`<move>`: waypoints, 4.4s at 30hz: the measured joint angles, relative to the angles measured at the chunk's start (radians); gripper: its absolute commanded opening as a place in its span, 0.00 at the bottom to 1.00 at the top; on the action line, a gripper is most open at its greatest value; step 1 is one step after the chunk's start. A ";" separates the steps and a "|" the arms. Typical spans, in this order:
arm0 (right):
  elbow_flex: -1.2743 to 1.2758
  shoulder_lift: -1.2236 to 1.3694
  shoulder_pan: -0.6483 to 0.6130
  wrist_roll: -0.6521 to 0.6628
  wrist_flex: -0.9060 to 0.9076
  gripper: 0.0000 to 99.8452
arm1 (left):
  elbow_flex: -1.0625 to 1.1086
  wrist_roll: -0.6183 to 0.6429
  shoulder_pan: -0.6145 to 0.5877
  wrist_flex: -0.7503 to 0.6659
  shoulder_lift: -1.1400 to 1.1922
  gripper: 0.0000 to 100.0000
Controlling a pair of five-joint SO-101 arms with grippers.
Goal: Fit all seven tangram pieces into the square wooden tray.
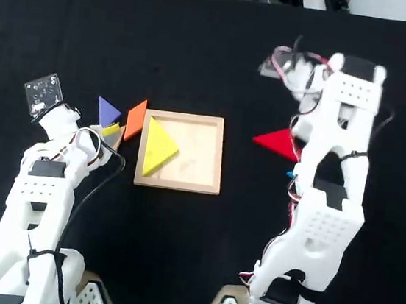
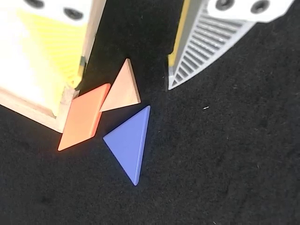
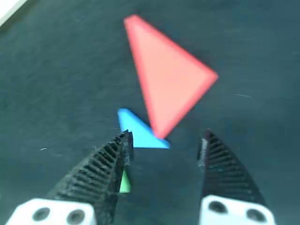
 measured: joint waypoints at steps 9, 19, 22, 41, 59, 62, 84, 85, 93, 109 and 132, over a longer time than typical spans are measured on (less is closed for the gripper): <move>0.661 -0.446 0.002 0.081 -0.407 0.32 | 0.000 0.000 0.000 0.000 0.000 0.29; 1.076 -0.680 -0.020 0.046 -0.829 0.32 | 0.000 0.000 0.000 0.000 0.000 0.29; 0.968 -0.585 -0.025 0.041 -0.749 0.32 | 0.000 0.000 0.000 0.000 0.000 0.29; 0.474 -0.353 -0.173 -0.178 -0.318 0.32 | 0.054 0.000 0.000 -0.044 0.000 0.29; 0.344 -0.031 -0.072 0.057 -0.443 0.50 | 0.077 -0.038 0.000 -0.091 0.000 0.29; 0.325 0.005 -0.071 0.057 -0.436 0.50 | 0.077 -0.040 0.000 -0.091 0.000 0.29; 0.256 0.078 -0.069 0.075 -0.411 0.29 | 0.077 -0.040 0.000 -0.091 0.000 0.29; 0.255 0.078 -0.069 0.075 -0.411 0.29 | 0.077 -0.040 0.000 -0.091 0.000 0.29; 0.255 0.078 -0.069 0.075 -0.411 0.29 | 0.077 -0.040 0.000 -0.091 0.000 0.29; 0.244 0.078 -0.058 0.112 -0.410 0.13 | 0.077 -0.040 0.000 -0.091 0.000 0.29; -0.219 0.083 -0.098 -0.009 0.044 0.13 | 0.077 -0.040 0.000 -0.091 0.000 0.29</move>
